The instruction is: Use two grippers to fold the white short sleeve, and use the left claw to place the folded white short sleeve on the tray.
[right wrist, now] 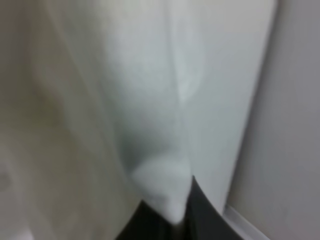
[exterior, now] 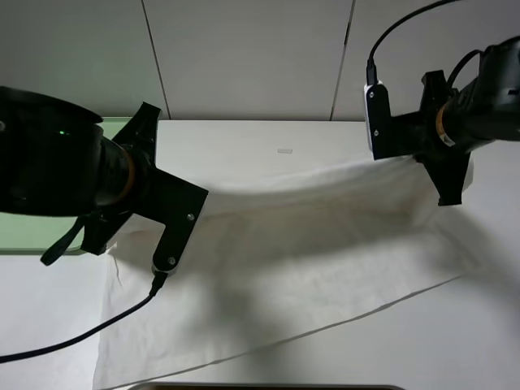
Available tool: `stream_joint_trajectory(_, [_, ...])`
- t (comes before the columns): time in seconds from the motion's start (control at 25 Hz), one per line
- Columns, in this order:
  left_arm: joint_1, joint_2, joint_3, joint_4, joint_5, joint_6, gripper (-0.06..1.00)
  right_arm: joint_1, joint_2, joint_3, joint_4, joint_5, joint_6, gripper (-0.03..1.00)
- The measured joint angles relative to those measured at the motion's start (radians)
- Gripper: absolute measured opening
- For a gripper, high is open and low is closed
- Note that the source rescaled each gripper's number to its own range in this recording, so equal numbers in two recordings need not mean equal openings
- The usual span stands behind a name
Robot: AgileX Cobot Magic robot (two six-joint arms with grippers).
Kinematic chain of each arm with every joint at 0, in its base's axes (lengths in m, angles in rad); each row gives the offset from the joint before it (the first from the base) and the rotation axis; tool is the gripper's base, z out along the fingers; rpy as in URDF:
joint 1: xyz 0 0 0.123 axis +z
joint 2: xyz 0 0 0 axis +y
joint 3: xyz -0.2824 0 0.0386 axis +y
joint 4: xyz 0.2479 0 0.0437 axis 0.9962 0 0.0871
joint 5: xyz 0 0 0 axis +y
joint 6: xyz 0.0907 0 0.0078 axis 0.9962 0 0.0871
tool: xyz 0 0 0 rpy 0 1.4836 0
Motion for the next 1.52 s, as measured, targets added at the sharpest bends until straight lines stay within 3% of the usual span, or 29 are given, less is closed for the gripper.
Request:
stream_joint_trajectory(0.2, [-0.078,-0.001,0.001,-0.037,0.013,0.04,0.0,0.0,-0.033,0.119,-0.026,-0.037,-0.001,0.0])
stream_joint_trajectory(0.44, [-0.115,-0.001,0.001,-0.308,0.023,0.285,0.0,0.0,-0.097,0.32,-0.044,-0.106,-0.15,0.0])
stream_joint_trajectory(0.72, [-0.115,-0.001,0.001,-0.466,0.032,0.387,0.0,0.083,-0.102,0.385,-0.021,-0.112,-0.196,0.0])
stream_joint_trajectory(0.8, [-0.115,-0.001,0.001,-0.518,0.038,0.422,0.03,0.103,-0.101,0.387,-0.009,-0.112,-0.198,0.01])
stream_joint_trajectory(0.84, [-0.115,-0.001,0.001,-0.579,0.052,0.468,0.1,0.108,-0.101,0.387,0.0,-0.111,-0.199,0.04])
stream_joint_trajectory(0.88, [-0.115,-0.001,0.001,-0.632,0.062,0.509,0.2,0.114,-0.101,0.387,0.016,-0.111,-0.199,0.11])
stream_joint_trajectory(0.92, [-0.115,-0.001,0.001,-0.632,0.062,0.509,0.2,0.116,-0.101,0.387,0.038,-0.107,-0.199,0.24])
stream_joint_trajectory(0.96, [-0.115,-0.001,0.001,-0.653,0.067,0.521,0.29,0.116,-0.101,0.387,0.064,-0.099,-0.2,0.44])
stream_joint_trajectory(1.0, [-0.115,-0.001,0.001,-0.676,0.075,0.54,0.4,0.116,-0.101,0.387,0.094,-0.083,-0.2,0.76])
stream_joint_trajectory(1.04, [-0.115,-0.001,0.001,-0.705,0.085,0.557,0.55,0.116,-0.101,0.387,0.102,-0.077,-0.2,0.86])
stream_joint_trajectory(1.16, [-0.115,-0.001,0.001,-0.718,0.107,0.564,0.76,0.116,-0.101,0.387,0.107,-0.052,-0.201,0.95])
stream_joint_trajectory(1.36, [-0.115,-0.003,0.001,-0.655,0.154,0.539,0.82,0.116,-0.103,0.387,0.105,0.025,-0.202,0.99])
stream_joint_trajectory(1.48, [-0.115,-0.027,-0.013,-0.536,0.165,0.402,0.82,0.116,-0.117,0.387,0.095,0.069,-0.199,1.0])
stream_joint_trajectory(1.52, [-0.115,-0.066,-0.043,-0.415,0.168,0.258,0.82,0.116,-0.122,0.387,0.094,0.072,-0.199,1.0])
